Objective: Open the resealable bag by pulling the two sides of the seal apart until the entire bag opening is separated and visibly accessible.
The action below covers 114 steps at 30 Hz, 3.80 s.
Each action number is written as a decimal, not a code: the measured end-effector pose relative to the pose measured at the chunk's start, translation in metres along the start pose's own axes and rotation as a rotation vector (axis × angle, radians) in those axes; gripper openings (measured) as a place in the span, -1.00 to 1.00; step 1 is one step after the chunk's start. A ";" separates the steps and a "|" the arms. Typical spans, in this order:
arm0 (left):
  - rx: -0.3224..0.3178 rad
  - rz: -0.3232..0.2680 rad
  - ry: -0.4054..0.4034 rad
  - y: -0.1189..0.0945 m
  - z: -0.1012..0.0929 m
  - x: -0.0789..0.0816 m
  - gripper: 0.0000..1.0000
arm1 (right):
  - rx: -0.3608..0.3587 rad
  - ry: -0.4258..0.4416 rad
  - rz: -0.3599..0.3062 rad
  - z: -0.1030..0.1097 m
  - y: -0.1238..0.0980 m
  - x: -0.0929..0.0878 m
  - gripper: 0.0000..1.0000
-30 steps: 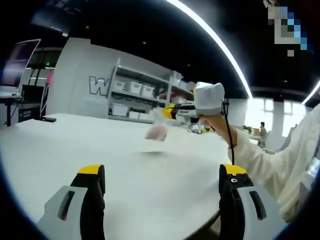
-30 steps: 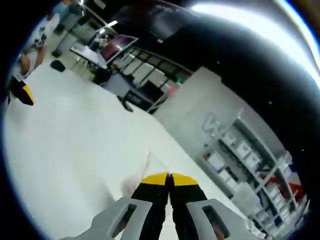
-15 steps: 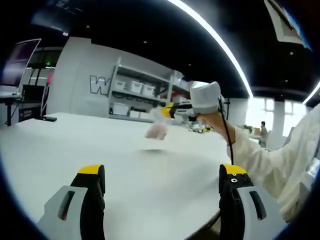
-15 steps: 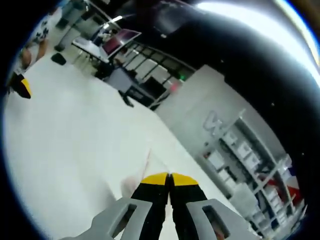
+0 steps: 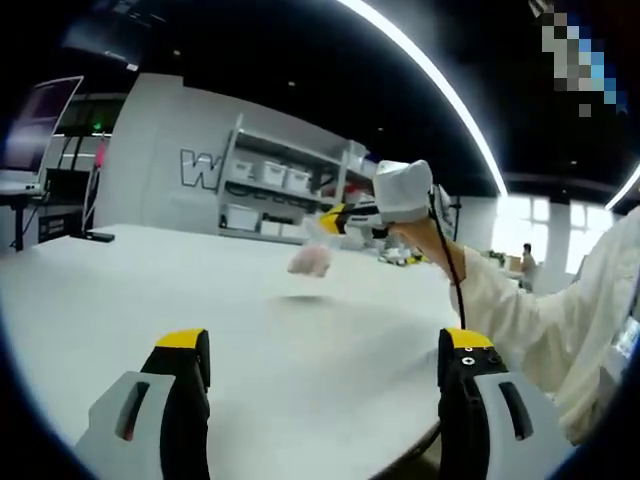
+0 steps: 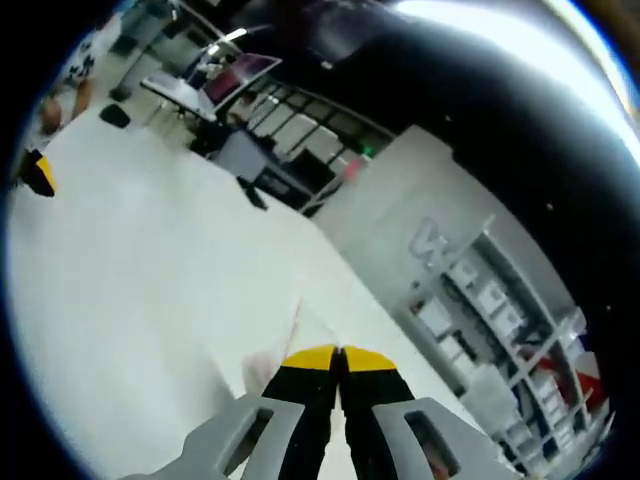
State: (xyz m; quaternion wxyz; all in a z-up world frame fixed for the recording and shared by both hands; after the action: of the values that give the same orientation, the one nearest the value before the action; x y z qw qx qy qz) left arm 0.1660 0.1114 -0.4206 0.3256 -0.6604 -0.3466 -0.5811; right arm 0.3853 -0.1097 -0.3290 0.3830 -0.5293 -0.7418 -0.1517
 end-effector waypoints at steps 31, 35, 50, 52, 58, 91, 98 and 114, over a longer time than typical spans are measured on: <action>-0.011 0.008 0.001 0.003 0.003 -0.001 0.88 | 0.022 0.011 0.042 -0.011 0.037 0.001 -1.00; -0.008 0.010 0.001 0.003 0.003 -0.001 0.88 | 0.029 0.023 0.046 -0.009 0.041 -0.001 -1.00; -0.004 0.019 -0.008 0.005 0.004 -0.004 0.88 | 0.036 0.022 0.064 -0.013 0.061 -0.006 -1.00; -0.002 0.017 -0.010 0.004 0.005 -0.003 0.88 | 0.036 0.016 0.066 -0.012 0.064 -0.006 -1.00; -0.003 0.016 -0.010 0.004 0.003 -0.002 0.88 | 0.036 0.028 0.064 -0.009 0.071 -0.005 -1.00; 0.017 0.016 -0.017 0.004 0.004 -0.003 0.88 | 0.033 0.063 0.083 -0.014 0.111 -0.001 -1.00; 0.014 0.024 -0.021 0.004 0.004 -0.004 0.88 | 0.027 0.052 0.110 -0.021 0.123 -0.005 -1.00; 0.016 0.031 -0.020 0.004 0.005 -0.004 0.87 | 0.013 0.084 0.126 -0.026 0.144 -0.015 -1.00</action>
State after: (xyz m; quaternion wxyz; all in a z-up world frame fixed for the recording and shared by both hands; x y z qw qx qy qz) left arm 0.1718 0.1126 -0.4253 0.3364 -0.6689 -0.3444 -0.5664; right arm 0.5282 -0.0792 -0.3484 0.4260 -0.5657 -0.6911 -0.1443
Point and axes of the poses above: the point that each gripper's makers call its tool centre point, and the gripper's own axes: y roughly forward along the fingers, z roughly to its left, x roughly out of its top, the point moved 10 cm from there along -y, roughly backward along the fingers, and after that the axes turned 4 degrees about y, right-handed, at the moved point
